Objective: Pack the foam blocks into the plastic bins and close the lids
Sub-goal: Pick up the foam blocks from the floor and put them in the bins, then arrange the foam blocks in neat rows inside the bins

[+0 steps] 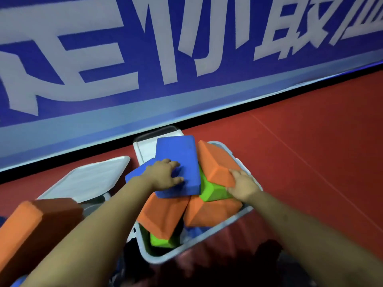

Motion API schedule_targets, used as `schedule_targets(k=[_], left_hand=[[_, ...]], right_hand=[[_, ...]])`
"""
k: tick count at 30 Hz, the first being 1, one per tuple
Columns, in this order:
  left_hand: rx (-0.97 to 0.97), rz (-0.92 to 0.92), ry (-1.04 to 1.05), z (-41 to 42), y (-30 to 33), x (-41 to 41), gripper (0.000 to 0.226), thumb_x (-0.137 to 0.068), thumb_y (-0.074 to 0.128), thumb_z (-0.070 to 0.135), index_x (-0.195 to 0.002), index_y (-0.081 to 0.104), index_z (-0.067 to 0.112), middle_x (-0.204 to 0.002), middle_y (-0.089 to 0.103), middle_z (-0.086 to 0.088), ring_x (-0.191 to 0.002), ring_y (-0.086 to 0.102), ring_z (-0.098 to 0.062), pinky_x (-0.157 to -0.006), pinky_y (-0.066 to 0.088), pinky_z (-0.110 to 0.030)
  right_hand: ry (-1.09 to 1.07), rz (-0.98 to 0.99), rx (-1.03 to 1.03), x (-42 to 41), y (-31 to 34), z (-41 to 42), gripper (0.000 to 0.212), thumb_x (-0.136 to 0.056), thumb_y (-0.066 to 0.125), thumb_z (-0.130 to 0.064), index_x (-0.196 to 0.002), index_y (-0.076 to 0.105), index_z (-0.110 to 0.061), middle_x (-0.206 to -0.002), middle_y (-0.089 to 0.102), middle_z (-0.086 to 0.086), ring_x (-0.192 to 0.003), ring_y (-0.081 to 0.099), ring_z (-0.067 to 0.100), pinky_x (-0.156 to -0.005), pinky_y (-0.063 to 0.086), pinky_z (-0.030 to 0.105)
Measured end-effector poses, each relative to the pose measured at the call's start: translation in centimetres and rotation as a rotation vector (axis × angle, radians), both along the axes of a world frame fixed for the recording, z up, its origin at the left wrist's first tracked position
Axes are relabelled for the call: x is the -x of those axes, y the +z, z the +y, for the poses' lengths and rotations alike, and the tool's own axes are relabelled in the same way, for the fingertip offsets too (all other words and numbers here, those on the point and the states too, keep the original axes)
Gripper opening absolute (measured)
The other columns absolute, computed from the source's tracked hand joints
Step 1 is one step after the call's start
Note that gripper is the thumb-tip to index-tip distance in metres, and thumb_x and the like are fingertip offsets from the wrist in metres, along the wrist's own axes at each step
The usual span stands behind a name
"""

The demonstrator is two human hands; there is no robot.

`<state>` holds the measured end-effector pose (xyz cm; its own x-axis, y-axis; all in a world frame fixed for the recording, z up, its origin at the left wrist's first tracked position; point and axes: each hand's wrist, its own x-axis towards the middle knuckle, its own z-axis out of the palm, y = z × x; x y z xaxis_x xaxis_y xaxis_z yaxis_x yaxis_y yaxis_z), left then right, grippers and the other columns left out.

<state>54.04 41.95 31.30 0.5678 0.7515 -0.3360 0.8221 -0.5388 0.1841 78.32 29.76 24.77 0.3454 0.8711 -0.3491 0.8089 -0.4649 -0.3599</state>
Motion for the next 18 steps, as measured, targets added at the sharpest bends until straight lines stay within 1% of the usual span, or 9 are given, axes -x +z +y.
schedule_targets(k=[3,5,7,8,10,12,13,15,18], left_hand=[[-0.04,-0.111,0.044,-5.4,-0.8,1.5,0.056,-0.089,0.055,0.043,-0.139,0.042,0.023,-0.139,0.042,-0.004,-0.126,0.044,-0.029,-0.099,0.041,-0.046],[-0.083,-0.211,0.03,-9.7,-2.0,2.0,0.051,-0.088,0.057,0.037,-0.136,0.046,0.022,-0.138,0.043,-0.005,-0.125,0.044,-0.029,-0.099,0.041,-0.043],[-0.09,-0.293,0.032,-13.5,-4.0,2.2,0.048,-0.087,0.055,0.034,-0.132,0.05,0.019,-0.135,0.046,-0.005,-0.123,0.045,-0.029,-0.099,0.041,-0.042],[-0.037,-0.313,0.039,-14.9,-5.2,2.5,0.047,-0.086,0.053,0.034,-0.129,0.052,0.016,-0.131,0.049,-0.007,-0.121,0.046,-0.029,-0.099,0.041,-0.04],[0.153,-0.307,0.057,-16.8,-8.1,3.1,0.043,-0.087,0.054,0.03,-0.125,0.055,0.01,-0.124,0.053,-0.012,-0.119,0.05,-0.029,-0.1,0.039,-0.033],[0.276,-0.271,0.124,-17.8,-10.9,3.7,0.039,-0.09,0.056,0.023,-0.125,0.055,0.007,-0.126,0.053,-0.014,-0.12,0.051,-0.029,-0.101,0.035,-0.026],[0.314,-0.257,0.178,-17.9,-12.0,3.8,0.04,-0.091,0.056,0.023,-0.128,0.053,0.006,-0.129,0.052,-0.015,-0.122,0.05,-0.029,-0.102,0.033,-0.025],[0.384,-0.243,0.288,-17.7,-13.6,3.5,0.047,-0.093,0.054,0.027,-0.135,0.048,0.006,-0.135,0.05,-0.014,-0.127,0.048,-0.027,-0.105,0.031,-0.024],[0.505,-0.246,0.417,-16.9,-16.2,2.4,0.05,-0.095,0.049,0.039,-0.135,0.051,0.009,-0.136,0.053,-0.013,-0.128,0.049,-0.025,-0.107,0.035,-0.029]], right_hand=[[-0.091,-0.029,-0.021,3.3,-0.8,-5.0,0.066,-0.084,0.061,-0.032,-0.142,0.034,-0.013,-0.139,0.038,0.019,-0.129,0.041,0.033,-0.108,0.034,0.032],[-0.104,0.04,0.012,5.8,-1.9,-8.0,0.06,-0.085,0.061,-0.028,-0.138,0.039,-0.009,-0.134,0.045,0.02,-0.125,0.044,0.032,-0.104,0.035,0.03],[-0.262,0.286,0.018,7.8,-2.8,-9.6,0.054,-0.087,0.062,-0.026,-0.134,0.045,-0.007,-0.132,0.052,0.015,-0.124,0.048,0.027,-0.1,0.037,0.029],[-0.428,0.5,0.03,8.7,-3.1,-10.0,0.05,-0.088,0.063,-0.026,-0.132,0.047,-0.009,-0.133,0.053,0.012,-0.123,0.049,0.026,-0.098,0.039,0.031],[-0.763,0.992,0.11,10.2,-3.8,-10.4,0.046,-0.09,0.06,-0.029,-0.131,0.047,-0.012,-0.138,0.047,0.011,-0.127,0.046,0.025,-0.096,0.041,0.038],[-1.032,1.317,0.077,10.9,-5.2,-10.9,0.055,-0.091,0.058,-0.032,-0.137,0.041,-0.009,-0.144,0.039,0.015,-0.133,0.039,0.029,-0.101,0.038,0.043],[-1.145,1.42,0.03,10.8,-6.0,-11.0,0.058,-0.091,0.058,-0.034,-0.139,0.038,-0.009,-0.146,0.037,0.017,-0.135,0.037,0.031,-0.103,0.036,0.045],[-1.29,1.534,-0.03,10.6,-7.1,-10.7,0.06,-0.09,0.058,-0.038,-0.14,0.036,-0.012,-0.147,0.034,0.018,-0.137,0.033,0.033,-0.107,0.033,0.046],[-1.376,1.639,-0.054,10.1,-9.0,-9.6,0.061,-0.091,0.052,-0.047,-0.141,0.034,-0.016,-0.15,0.031,0.016,-0.14,0.028,0.034,-0.111,0.027,0.046]])
